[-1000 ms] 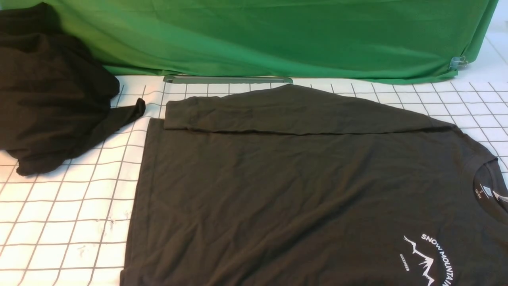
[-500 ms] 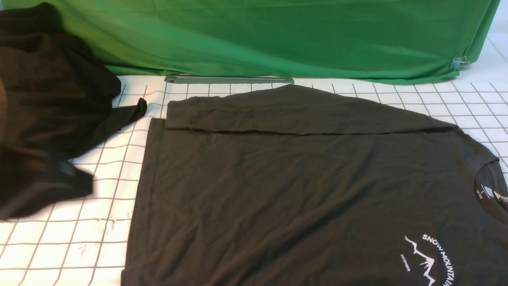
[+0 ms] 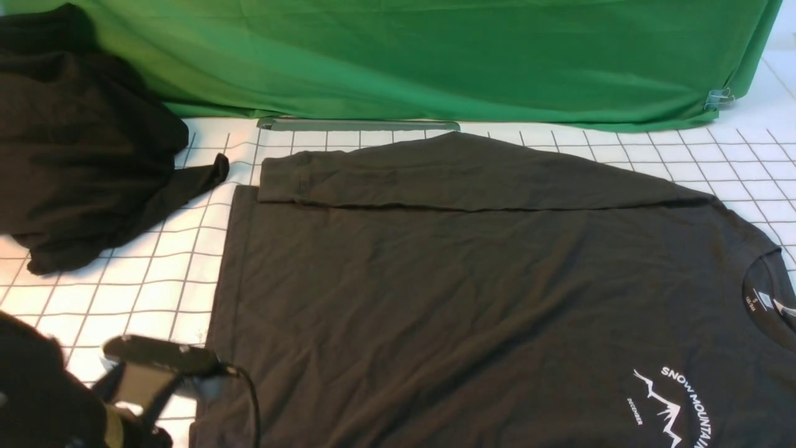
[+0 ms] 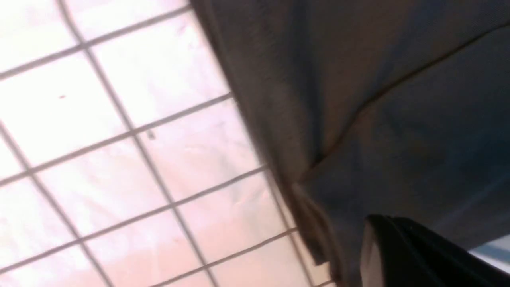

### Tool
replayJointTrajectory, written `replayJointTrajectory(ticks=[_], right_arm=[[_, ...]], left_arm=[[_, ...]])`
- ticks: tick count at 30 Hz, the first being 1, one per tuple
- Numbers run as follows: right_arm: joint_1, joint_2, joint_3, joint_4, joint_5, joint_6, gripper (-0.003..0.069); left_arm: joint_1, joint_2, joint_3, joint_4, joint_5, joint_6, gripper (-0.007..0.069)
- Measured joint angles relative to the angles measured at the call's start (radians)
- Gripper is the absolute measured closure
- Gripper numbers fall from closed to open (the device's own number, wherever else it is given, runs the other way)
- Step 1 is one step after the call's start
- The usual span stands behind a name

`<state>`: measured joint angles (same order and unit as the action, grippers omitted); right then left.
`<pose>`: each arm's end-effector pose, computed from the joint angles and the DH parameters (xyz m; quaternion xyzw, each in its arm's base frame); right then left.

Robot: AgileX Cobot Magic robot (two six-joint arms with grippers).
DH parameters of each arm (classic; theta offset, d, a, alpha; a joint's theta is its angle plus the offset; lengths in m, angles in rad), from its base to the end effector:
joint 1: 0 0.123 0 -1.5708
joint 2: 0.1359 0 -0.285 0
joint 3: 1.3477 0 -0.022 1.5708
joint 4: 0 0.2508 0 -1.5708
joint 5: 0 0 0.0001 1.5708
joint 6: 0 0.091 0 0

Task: Fold a long-sleeved shirt over a white checkered tablecloth.
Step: 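Grasp the left edge of the dark T-shirt lying flat on the table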

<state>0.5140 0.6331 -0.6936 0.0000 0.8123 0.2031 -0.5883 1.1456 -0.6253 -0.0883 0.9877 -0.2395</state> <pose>0.0972 0.0549 0.3237 -0.1392 0.8883 0.1536 0.4099 0.1370 -0.0995 0.2211 0.1517 0.9848 -0.0654 0.0530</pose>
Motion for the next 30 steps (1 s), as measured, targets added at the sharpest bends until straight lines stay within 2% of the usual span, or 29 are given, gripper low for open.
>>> replayJointTrajectory(ticks=[6,8,14,16,21,25,27,28,30], right_arm=[[0.129,0.087,0.001,0.000,-0.032,0.011,0.0651],[0.168,0.092,0.001,0.000,-0.078,0.016,0.0651],[0.183,0.093,0.001,0.000,-0.116,0.039,0.0648],[0.183,0.093,0.001,0.000,-0.116,0.040,0.0648],[0.183,0.093,0.001,0.000,-0.116,0.041,0.0645],[0.183,0.093,0.001,0.000,-0.116,0.041,0.0640],[0.183,0.093,0.001,0.000,-0.116,0.041,0.0639],[0.183,0.093,0.001,0.000,-0.116,0.041,0.0638],[0.183,0.093,0.001,0.000,-0.116,0.041,0.0638]], left_arm=[[-0.041,0.059,0.003,0.035,-0.056,-0.018,0.0540],[-0.042,0.096,0.003,0.065,-0.080,-0.014,0.0451],[-0.042,0.207,0.003,0.067,-0.131,-0.007,0.0252],[-0.042,0.227,0.003,0.053,-0.137,-0.007,0.0237],[-0.042,0.254,0.003,0.026,-0.133,0.001,0.0285],[-0.042,0.256,0.003,-0.008,-0.089,0.001,0.0439],[-0.042,0.257,0.003,-0.012,-0.079,0.003,0.0485],[-0.042,0.257,0.003,-0.015,-0.066,0.010,0.0564],[-0.042,0.257,0.003,-0.018,-0.063,0.013,0.0599]])
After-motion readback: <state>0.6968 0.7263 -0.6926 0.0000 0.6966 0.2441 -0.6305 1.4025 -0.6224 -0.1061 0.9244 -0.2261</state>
